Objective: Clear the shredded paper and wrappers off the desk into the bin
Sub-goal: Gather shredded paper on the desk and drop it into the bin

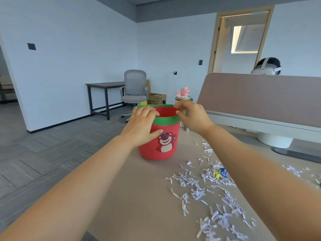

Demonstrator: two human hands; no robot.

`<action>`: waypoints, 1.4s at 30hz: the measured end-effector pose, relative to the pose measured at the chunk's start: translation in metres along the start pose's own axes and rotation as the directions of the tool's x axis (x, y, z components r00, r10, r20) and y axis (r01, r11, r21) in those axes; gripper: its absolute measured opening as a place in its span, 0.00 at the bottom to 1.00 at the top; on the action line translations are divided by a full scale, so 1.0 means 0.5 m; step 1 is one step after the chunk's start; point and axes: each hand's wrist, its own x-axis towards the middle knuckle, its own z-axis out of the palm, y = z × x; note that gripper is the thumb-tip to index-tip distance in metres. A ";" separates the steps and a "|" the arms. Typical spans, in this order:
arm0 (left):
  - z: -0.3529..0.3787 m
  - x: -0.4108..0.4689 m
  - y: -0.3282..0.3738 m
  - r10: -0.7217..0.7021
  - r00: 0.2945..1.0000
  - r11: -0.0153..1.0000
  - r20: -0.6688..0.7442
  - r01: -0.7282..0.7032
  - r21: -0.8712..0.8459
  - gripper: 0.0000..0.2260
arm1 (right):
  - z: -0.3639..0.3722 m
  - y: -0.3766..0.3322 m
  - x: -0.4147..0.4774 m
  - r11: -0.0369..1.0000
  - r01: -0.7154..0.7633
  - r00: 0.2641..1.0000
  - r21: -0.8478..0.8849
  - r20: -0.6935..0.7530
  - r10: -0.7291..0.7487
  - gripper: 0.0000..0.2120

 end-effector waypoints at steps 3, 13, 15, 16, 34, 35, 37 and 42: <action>0.009 -0.056 0.058 0.145 0.985 0.989 -0.092 -0.146 -0.006 0.25 | -0.041 0.018 -0.087 0.999 -0.015 0.999 -0.039 0.044 0.017 0.10; 0.133 -0.192 0.223 0.045 0.709 0.980 0.704 0.106 -0.169 0.40 | -0.182 0.126 -0.451 0.894 -0.325 0.895 -0.307 0.206 0.396 0.12; 0.142 -0.184 0.273 0.055 0.727 0.978 0.684 0.100 -0.185 0.38 | -0.197 0.125 -0.492 0.889 -0.380 0.885 -0.256 0.178 0.430 0.11; 0.142 -0.180 0.300 0.077 0.719 0.977 0.690 0.085 -0.197 0.37 | -0.206 0.121 -0.508 0.886 -0.396 0.881 -0.243 0.170 0.441 0.11; 0.130 -0.226 0.462 0.172 0.704 0.977 0.689 -0.035 -0.208 0.47 | -0.241 0.073 -0.680 0.644 -0.487 0.650 -0.590 0.249 0.718 0.51; 0.140 -0.212 0.469 0.155 0.714 0.981 0.683 -0.030 -0.191 0.45 | -0.238 0.089 -0.667 0.629 -0.500 0.643 -0.595 0.231 0.730 0.51; 0.162 -0.183 0.480 0.133 0.720 0.985 0.681 -0.019 -0.173 0.43 | -0.234 0.125 -0.641 0.603 -0.523 0.632 -0.603 0.201 0.749 0.50; 0.224 -0.117 0.485 0.123 0.716 0.984 0.687 0.004 -0.180 0.37 | -0.216 0.200 -0.570 0.673 -0.448 0.686 -0.589 0.257 0.681 0.41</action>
